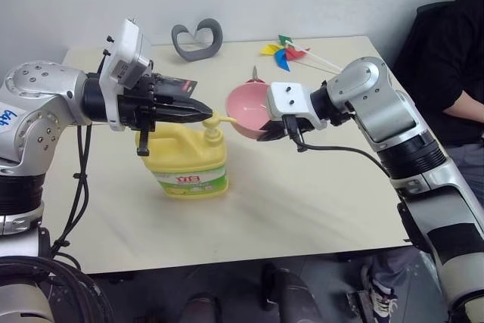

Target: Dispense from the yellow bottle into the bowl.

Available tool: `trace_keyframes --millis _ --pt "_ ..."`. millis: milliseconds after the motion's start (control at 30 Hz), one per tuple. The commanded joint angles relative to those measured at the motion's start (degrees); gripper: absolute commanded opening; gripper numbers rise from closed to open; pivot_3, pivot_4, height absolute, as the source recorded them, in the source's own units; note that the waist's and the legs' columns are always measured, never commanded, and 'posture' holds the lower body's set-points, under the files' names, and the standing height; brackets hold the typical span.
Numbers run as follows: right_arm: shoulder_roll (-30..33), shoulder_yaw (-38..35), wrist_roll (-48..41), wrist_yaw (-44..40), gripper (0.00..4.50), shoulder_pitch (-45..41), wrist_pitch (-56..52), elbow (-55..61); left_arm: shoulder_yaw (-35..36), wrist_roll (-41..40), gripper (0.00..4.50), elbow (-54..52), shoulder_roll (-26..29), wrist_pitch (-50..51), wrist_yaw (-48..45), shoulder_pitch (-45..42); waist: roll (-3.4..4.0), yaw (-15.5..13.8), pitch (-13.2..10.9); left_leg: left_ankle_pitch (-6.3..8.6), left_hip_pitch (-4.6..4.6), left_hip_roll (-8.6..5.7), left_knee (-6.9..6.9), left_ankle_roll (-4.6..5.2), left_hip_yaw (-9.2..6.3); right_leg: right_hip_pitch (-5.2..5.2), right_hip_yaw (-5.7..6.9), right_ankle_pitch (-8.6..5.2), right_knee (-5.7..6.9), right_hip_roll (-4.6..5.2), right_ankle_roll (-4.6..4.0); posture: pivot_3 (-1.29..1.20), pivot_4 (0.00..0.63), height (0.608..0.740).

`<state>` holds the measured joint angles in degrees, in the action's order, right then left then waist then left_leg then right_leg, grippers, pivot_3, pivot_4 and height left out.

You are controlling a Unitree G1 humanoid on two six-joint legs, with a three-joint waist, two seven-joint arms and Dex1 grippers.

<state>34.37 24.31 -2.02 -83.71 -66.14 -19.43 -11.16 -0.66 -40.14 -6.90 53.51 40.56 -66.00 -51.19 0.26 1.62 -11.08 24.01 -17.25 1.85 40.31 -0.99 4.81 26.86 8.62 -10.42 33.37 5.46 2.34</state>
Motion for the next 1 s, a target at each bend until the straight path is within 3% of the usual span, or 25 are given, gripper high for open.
trace_keyframes --millis 33,367,1000 --pt "1.9 -2.2 -2.6 -3.2 0.00 -1.1 -1.8 6.5 0.7 2.1 0.05 0.3 -0.4 -1.8 -0.6 -1.6 0.00 0.0 0.0 0.00 0.00 0.00 0.00 0.00 0.00 0.02 -0.01 0.00 0.02 0.00 0.00 0.00 0.150 0.740" --pt "3.9 -2.8 -6.1 -4.3 0.00 -1.9 -6.3 13.1 -0.1 6.6 0.05 0.5 -0.7 -4.3 -2.7 0.1 0.00 0.0 0.0 0.00 -0.04 0.00 0.02 0.00 0.02 0.10 -0.01 0.00 0.06 0.02 0.00 0.00 0.150 0.740" --pt "5.1 -1.3 -4.1 -5.2 0.00 -1.9 -0.7 12.0 -5.8 17.0 0.05 2.8 -3.2 -10.6 -3.0 2.9 -0.04 -0.1 0.0 0.00 -0.04 -0.06 0.08 0.01 0.55 0.48 -0.55 0.00 0.46 0.00 -0.01 0.00 0.150 0.740"
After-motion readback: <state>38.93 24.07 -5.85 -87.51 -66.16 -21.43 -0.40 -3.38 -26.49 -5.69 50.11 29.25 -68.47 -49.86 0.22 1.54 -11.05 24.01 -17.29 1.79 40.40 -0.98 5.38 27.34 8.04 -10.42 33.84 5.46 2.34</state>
